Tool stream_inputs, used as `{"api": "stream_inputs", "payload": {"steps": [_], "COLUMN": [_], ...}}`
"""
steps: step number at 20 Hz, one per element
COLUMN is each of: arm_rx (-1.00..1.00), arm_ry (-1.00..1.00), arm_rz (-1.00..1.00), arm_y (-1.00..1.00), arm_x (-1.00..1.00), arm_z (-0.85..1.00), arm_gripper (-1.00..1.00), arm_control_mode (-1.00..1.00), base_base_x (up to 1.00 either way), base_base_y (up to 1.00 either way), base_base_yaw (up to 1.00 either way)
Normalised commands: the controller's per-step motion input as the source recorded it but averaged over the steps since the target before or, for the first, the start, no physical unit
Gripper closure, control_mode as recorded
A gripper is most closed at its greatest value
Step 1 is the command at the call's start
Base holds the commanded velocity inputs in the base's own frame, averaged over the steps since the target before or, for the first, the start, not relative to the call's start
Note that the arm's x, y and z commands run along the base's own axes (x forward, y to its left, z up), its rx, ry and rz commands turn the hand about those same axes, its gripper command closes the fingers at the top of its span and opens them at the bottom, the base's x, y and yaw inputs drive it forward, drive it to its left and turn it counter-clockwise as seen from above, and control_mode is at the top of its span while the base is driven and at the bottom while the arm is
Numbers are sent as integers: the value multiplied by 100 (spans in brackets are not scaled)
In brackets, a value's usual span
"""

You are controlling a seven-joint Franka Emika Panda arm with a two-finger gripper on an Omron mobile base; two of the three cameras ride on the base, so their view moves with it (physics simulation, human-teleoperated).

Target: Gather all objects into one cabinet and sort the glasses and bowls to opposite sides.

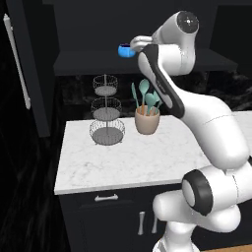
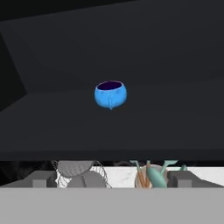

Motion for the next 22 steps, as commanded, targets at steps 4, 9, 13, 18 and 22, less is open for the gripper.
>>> {"api": "stream_inputs", "payload": {"steps": [4, 9, 13, 18, 22], "arm_rx": [0, 0, 0, -1, 0], "arm_ry": [6, 2, 5, 7, 5], "arm_rz": [0, 0, 0, 1, 0], "arm_y": [0, 0, 5, 13, 11], "arm_x": [30, 39, 39, 33, 36], "arm_z": [-14, 0, 0, -6, 0], "arm_gripper": [-100, -100, -100, -100, -100], "arm_control_mode": [-100, -100, -100, -100, -100], "base_base_x": [0, 0, 0, 0, 0], "base_base_y": [0, 0, 0, 0, 0], "base_base_yaw": [0, 0, 0, 0, 0]}}
